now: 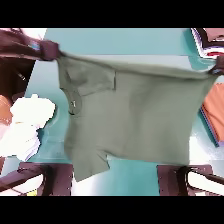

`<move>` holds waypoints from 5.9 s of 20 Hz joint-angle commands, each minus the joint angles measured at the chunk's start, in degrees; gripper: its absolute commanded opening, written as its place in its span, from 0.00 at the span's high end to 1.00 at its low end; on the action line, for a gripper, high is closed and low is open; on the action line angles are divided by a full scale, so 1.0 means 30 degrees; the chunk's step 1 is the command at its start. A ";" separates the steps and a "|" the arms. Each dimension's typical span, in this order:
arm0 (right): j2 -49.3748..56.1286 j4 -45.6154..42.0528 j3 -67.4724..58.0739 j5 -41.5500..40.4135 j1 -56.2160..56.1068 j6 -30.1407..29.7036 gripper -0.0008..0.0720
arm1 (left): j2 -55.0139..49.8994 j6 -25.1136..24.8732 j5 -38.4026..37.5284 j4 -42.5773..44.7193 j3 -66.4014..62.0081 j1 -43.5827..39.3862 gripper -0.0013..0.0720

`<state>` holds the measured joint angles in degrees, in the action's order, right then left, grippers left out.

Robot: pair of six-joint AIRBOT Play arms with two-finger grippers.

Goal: Fold the shirts.

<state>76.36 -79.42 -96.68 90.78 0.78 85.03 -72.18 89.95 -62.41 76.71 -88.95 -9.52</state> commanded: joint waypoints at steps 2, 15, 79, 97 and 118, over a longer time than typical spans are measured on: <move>0.5071 0.0073 0.0896 -0.2514 -0.1217 -0.0984 0.97 | -0.4860 -0.0109 0.3650 0.0109 0.0532 0.0291 0.95; 0.6477 0.0102 0.0670 -0.3993 -0.2441 -0.0998 0.97 | -0.7242 -0.3650 -0.1188 -0.1479 -0.0080 0.1501 0.95; -0.4277 0.3592 2.0786 -0.4554 0.4692 -0.1501 0.67 | 0.7264 -0.3009 -0.2178 -0.6448 1.9766 0.4554 0.95; -0.7847 0.0277 1.4651 -0.1195 0.2514 -0.0568 0.97 | 0.9275 -0.2193 -0.2630 -0.6492 1.5096 0.4554 0.95; 0.6499 0.6280 0.2375 -0.3912 0.1399 -0.1938 0.39 | -0.3694 -0.4000 0.2841 -0.7708 0.5792 0.4561 0.24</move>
<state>94.41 -68.47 -88.55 78.81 2.55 82.19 -83.13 77.87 -53.32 53.69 -70.81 4.14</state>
